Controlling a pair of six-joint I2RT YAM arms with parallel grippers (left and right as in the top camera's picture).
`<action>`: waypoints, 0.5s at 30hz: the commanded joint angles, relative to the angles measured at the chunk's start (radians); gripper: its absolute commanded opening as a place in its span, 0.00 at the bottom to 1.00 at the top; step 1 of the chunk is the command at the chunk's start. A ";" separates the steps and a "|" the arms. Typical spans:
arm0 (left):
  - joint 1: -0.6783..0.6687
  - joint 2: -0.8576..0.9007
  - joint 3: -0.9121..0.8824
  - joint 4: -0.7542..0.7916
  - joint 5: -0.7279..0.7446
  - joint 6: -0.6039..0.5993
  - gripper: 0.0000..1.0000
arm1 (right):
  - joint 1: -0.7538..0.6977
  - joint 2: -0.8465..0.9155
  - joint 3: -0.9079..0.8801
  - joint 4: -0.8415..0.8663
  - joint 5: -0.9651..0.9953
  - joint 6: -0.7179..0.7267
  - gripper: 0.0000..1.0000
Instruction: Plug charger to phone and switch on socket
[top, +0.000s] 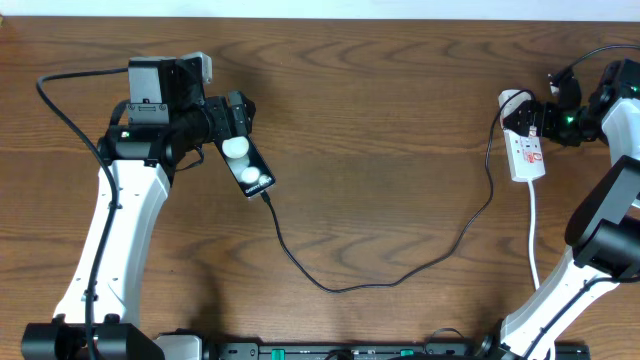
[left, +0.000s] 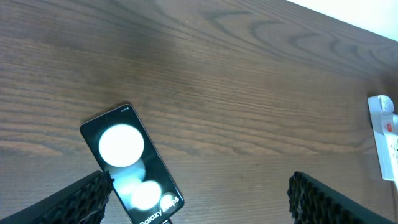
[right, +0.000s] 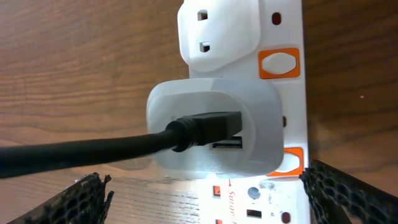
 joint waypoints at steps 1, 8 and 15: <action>0.000 -0.015 0.011 -0.001 0.013 0.013 0.92 | 0.020 0.010 0.019 -0.004 -0.033 0.028 0.99; 0.000 -0.015 0.011 -0.001 0.013 0.013 0.92 | 0.035 0.012 0.008 0.001 -0.033 0.031 0.99; 0.000 -0.015 0.011 -0.001 0.013 0.013 0.92 | 0.043 0.034 0.008 0.000 -0.036 0.049 0.99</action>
